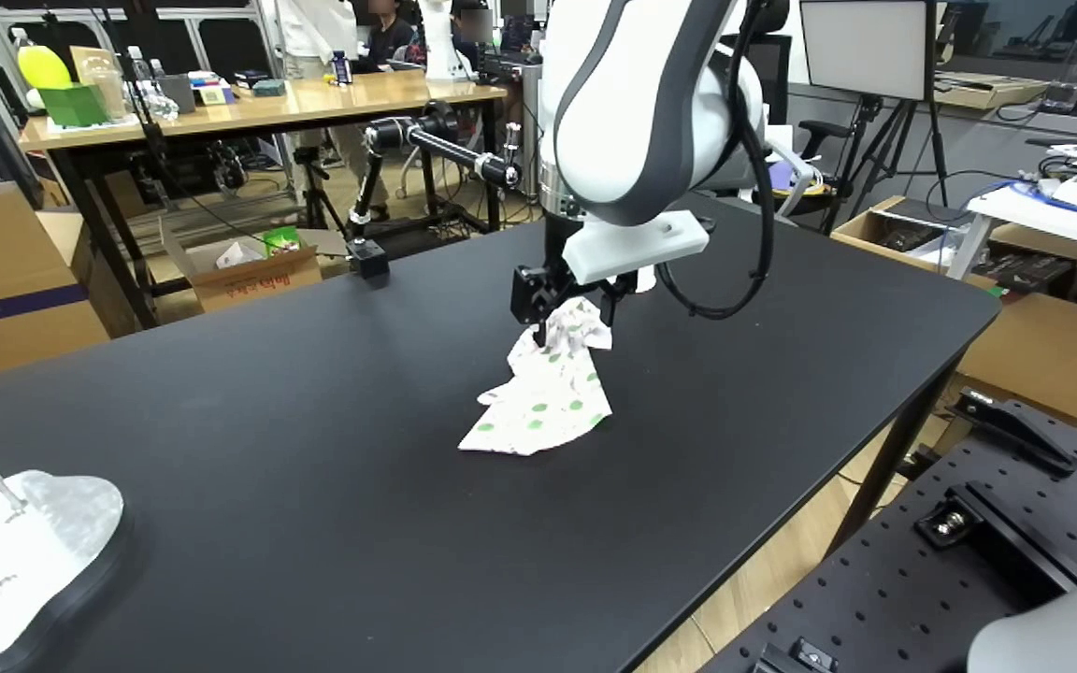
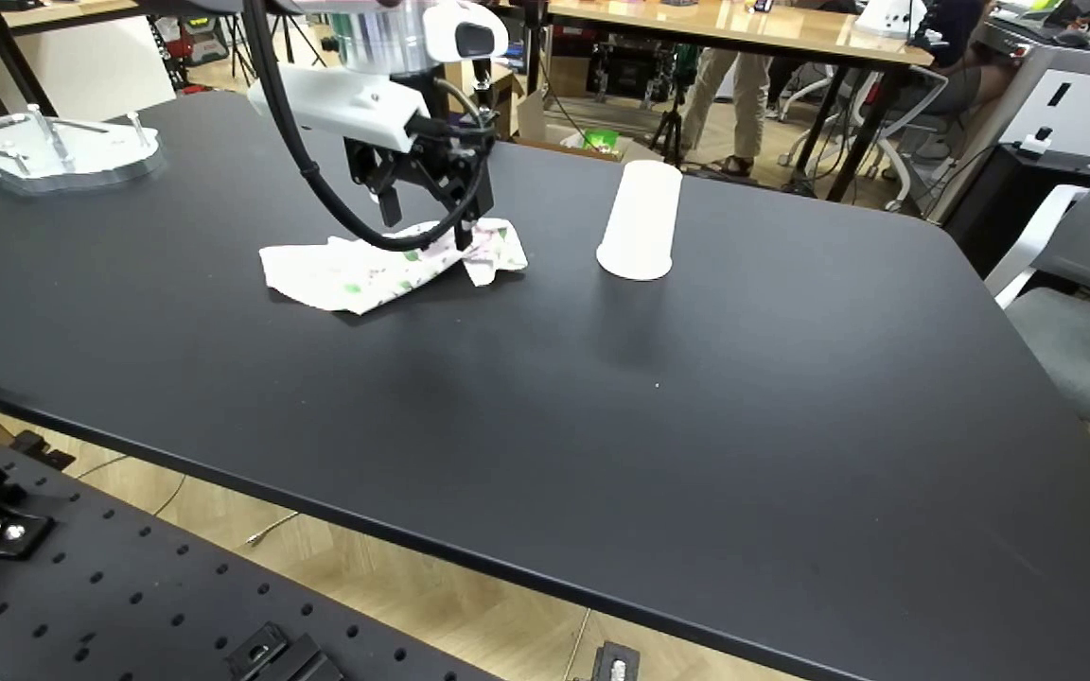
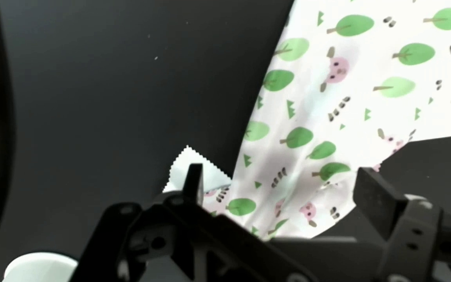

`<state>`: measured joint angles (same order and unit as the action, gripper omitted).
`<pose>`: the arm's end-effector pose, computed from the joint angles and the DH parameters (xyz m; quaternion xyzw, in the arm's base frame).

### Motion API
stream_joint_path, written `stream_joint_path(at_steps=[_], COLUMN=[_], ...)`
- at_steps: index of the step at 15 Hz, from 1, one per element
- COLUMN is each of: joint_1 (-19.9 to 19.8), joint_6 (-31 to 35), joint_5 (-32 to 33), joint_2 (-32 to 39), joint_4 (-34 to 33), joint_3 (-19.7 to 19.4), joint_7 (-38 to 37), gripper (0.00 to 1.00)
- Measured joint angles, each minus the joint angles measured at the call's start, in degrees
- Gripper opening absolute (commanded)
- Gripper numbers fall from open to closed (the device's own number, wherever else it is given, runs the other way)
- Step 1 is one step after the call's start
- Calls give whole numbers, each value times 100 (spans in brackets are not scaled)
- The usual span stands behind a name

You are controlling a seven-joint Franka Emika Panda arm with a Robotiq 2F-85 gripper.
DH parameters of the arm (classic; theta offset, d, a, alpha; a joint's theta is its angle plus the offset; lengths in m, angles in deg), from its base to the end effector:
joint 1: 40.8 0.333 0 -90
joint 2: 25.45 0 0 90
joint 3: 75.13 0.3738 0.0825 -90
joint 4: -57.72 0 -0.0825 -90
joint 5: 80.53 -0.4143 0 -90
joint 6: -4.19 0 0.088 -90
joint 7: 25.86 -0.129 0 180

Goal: Pick up the tea towel and hang it on the metallic arm

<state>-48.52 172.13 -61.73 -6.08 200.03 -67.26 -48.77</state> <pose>0.5095 0.0237 0.1738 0.9970 -0.0451 0.0618 0.0087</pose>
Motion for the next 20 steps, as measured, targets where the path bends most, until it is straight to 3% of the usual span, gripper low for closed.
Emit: stream_joint_path(at_steps=[1,5,11,16,20], joint_1=[229,974,1502,1860,2126], joint_6=[6,11,96,96,-570], joint_5=[-231,-843,-1133,-1141,-1061], joint_2=[67,267,355,129,-574], joint_4=[-52,-220,-296,-281,-264], joint_3=[-211,-799,-1173,-1371,-1375], joint_7=[139,396,482,482,457], gripper=[70,41,1,0,0])
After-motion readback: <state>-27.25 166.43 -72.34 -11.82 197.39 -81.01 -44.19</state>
